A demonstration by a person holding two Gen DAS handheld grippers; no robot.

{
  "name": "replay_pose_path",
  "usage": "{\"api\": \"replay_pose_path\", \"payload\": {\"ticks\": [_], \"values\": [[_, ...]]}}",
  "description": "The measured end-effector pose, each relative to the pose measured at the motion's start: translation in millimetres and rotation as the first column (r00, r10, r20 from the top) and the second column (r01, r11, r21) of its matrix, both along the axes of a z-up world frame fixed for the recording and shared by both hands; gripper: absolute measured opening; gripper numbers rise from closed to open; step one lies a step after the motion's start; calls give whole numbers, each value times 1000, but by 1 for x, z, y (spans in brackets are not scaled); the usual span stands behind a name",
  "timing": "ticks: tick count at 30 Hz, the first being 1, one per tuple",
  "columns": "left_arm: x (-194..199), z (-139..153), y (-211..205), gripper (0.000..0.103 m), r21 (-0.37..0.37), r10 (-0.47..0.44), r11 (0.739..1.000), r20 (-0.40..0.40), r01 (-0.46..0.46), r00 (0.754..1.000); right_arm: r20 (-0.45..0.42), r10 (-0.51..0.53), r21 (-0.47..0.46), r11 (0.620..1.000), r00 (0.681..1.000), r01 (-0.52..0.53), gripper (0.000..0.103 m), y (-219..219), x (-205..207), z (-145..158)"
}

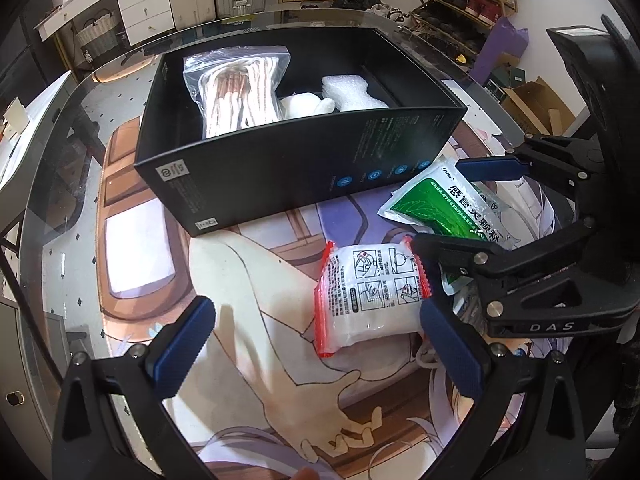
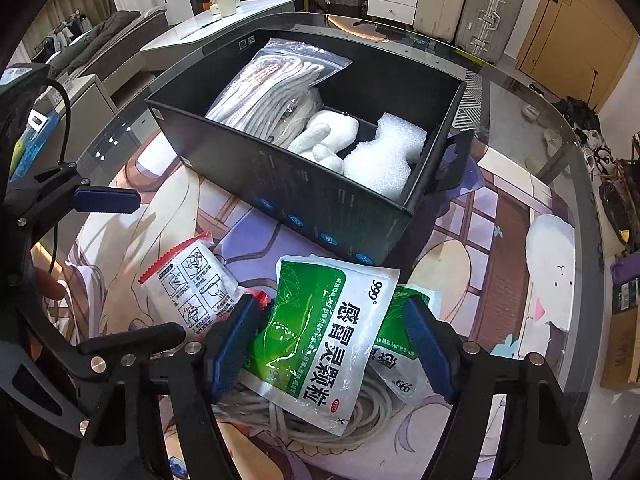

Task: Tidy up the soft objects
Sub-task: 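Grasp the green medicine sachet with right tool while left tool grasps the red-edged white packet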

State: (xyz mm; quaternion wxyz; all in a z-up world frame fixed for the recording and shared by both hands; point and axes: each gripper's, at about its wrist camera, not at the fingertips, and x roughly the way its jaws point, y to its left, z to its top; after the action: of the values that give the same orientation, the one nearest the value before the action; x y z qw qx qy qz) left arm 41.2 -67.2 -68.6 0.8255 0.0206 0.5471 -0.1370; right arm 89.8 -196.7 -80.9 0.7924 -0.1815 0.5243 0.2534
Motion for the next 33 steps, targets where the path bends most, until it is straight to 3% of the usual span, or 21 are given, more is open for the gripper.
{"api": "replay_pose_path", "payload": {"ticks": [4,12,21,33], "values": [[0,-1,-2,103,3,-10,1000,-4,10,1000,-13,-1,20,1000,1000,1,56,-2,1,1],[3,-2,-6,103,0,-11,1000,-6,11,1000,-10,-11,40,999,1000,11,44,-11,1,5],[9,-3,-13,103,-26,-5,1000,-16,5,1000,-1,-49,97,994,999,49,42,-27,3,17],[19,-13,-31,103,16,-22,1000,-26,23,999,-12,-85,178,980,996,86,42,-47,7,34]]}}
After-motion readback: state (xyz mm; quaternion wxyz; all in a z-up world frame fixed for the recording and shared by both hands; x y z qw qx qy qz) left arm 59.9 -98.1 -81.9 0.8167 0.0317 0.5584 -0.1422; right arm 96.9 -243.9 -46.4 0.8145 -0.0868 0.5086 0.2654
